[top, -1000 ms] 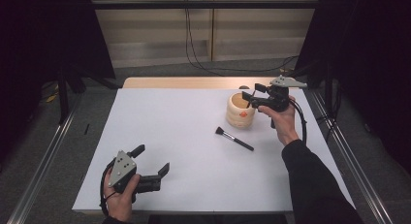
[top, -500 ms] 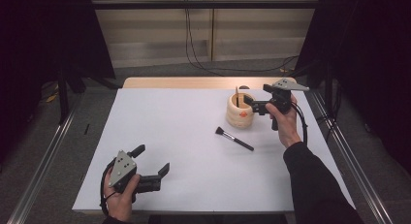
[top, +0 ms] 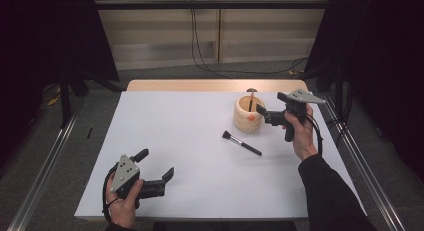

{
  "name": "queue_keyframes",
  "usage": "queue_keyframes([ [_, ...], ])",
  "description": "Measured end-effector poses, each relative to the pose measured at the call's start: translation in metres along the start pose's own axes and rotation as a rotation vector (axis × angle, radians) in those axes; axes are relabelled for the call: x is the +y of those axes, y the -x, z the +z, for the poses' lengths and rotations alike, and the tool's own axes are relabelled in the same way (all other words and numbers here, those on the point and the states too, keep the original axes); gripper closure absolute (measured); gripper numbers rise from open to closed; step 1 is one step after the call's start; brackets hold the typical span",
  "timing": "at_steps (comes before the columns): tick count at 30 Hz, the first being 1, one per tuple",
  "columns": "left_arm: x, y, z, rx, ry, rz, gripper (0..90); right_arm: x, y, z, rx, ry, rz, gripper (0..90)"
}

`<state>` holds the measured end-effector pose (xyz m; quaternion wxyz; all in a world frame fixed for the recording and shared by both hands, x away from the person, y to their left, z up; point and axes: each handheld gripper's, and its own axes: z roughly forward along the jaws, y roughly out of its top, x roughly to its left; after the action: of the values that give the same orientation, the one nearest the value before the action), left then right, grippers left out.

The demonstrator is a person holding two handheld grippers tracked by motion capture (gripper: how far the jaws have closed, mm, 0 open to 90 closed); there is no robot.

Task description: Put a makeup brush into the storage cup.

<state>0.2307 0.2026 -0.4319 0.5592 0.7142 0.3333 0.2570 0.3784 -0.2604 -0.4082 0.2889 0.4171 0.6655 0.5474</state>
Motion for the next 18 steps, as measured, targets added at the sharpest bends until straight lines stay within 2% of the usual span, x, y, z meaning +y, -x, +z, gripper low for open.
queue_keyframes([
  [4, 0.000, 0.000, -0.001, -0.001, 0.007, 0.001, 1.7, -0.003, -0.002, -0.008, -0.010, 0.004, 0.010, 0.6],
  [8, 0.000, 0.000, -0.001, 0.000, 0.010, -0.005, 1.7, -0.005, -0.007, -0.018, -0.017, 0.025, -0.001, 0.6],
  [14, 0.000, 0.000, -0.002, 0.006, 0.014, -0.008, 1.8, -0.006, -0.008, -0.029, -0.020, 0.044, 0.003, 0.5],
  [18, 0.000, -0.001, -0.002, 0.003, 0.013, -0.013, 1.7, -0.008, -0.009, -0.037, -0.029, 0.039, -0.004, 0.5],
])
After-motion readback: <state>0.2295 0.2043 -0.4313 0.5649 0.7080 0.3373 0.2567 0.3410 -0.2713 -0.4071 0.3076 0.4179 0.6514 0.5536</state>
